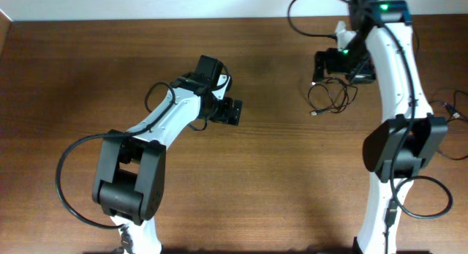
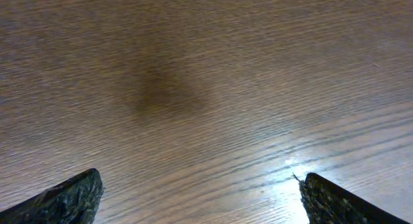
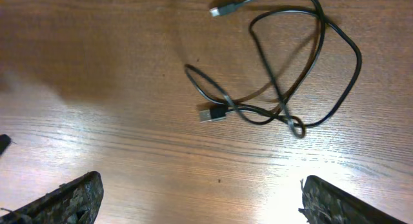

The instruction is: Untangle cables

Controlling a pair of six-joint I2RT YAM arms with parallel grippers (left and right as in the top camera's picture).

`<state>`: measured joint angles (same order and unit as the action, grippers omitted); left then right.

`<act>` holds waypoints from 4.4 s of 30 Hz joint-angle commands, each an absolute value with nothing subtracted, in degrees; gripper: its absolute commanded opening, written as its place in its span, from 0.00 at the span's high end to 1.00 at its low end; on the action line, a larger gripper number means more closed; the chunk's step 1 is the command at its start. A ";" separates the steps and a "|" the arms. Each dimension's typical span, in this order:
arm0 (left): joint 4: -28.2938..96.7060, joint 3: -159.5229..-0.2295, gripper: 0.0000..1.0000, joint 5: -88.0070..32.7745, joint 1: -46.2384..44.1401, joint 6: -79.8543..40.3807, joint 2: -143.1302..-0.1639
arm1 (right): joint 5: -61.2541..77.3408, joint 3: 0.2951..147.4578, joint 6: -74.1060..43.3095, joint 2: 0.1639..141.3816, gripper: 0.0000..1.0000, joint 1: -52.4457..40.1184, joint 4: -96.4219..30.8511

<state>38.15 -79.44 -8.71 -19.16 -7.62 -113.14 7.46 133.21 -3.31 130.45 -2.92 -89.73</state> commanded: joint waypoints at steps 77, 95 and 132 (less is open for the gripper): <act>66.98 -79.77 0.01 10.94 -14.83 -8.32 -54.61 | 6.31 26.83 -1.98 0.71 0.01 -2.90 -27.59; 66.98 -79.77 0.01 10.94 -14.83 -8.32 -54.61 | 4.45 0.71 -1.96 0.21 0.01 -2.92 2.46; 66.98 -79.77 0.01 10.94 -14.83 -8.32 -54.61 | 0.60 0.32 -0.82 0.21 0.02 -0.99 -4.56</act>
